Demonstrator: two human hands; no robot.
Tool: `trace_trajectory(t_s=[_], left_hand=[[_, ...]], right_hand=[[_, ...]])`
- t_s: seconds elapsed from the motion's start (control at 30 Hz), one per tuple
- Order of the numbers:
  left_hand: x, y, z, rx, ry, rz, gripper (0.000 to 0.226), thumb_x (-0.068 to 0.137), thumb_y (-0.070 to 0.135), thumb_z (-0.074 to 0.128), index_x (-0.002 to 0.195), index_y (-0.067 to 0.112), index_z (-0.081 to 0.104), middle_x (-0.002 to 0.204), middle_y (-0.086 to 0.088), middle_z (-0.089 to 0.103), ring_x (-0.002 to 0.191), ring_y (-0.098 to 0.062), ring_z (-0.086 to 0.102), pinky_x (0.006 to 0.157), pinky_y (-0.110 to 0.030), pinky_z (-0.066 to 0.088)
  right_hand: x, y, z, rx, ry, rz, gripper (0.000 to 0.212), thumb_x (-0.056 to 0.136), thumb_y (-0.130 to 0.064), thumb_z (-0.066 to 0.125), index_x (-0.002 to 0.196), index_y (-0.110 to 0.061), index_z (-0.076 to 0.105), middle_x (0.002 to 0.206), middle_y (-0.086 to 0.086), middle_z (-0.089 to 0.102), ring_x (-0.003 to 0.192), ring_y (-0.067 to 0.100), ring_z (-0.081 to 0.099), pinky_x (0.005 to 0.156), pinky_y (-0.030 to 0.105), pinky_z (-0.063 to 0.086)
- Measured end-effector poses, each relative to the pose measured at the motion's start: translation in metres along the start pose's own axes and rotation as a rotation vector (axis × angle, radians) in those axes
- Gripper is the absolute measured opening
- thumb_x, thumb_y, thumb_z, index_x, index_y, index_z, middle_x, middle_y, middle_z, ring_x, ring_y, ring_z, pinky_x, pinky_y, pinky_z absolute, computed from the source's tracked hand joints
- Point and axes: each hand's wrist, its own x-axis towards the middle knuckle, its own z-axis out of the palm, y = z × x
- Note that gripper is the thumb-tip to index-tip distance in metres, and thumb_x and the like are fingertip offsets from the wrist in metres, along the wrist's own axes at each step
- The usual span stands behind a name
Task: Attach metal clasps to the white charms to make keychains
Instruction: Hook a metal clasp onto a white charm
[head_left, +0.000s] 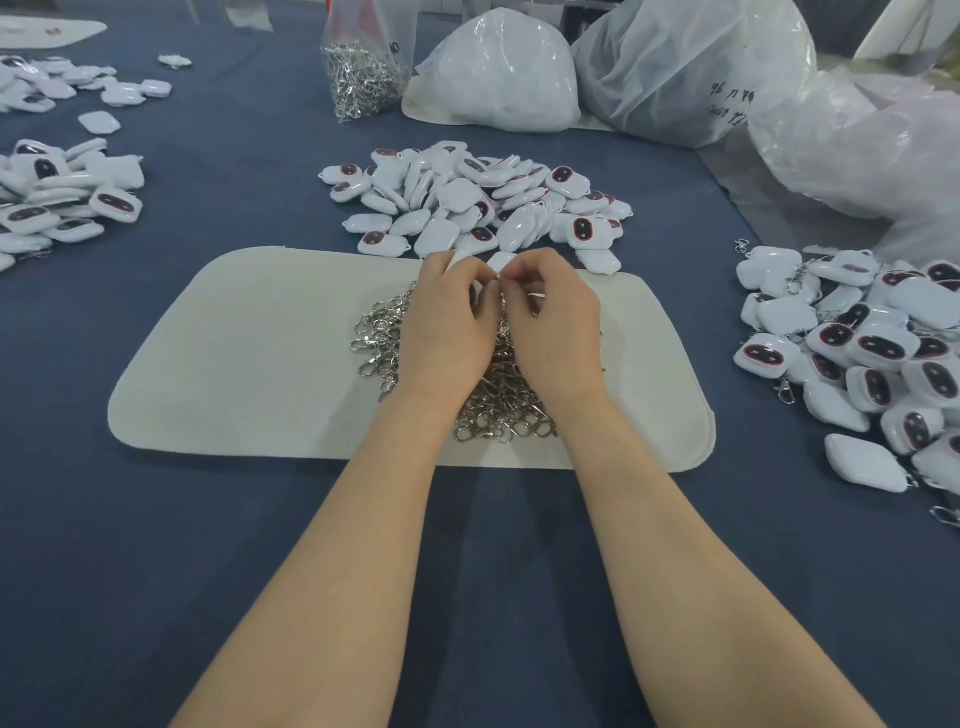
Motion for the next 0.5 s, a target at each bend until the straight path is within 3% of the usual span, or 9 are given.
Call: trace_trajectory(t_s=[0.5], left_hand=[[-0.0021, 0.0027, 0.0005, 0.016, 0.012, 0.008, 0.012, 0.095, 0.015, 0.05, 0.097, 0.01, 0.06, 0.113, -0.006, 0.051, 0.086, -0.02, 0.054, 0.079, -0.035, 0.045]], right_hand=[[-0.0008, 0.0001, 0.0005, -0.018, -0.003, 0.037, 0.005, 0.087, -0.005, 0.059, 0.09, -0.007, 0.056, 0.085, 0.001, 0.062, 0.076, 0.015, 0.055, 0.073, 0.027, 0.048]])
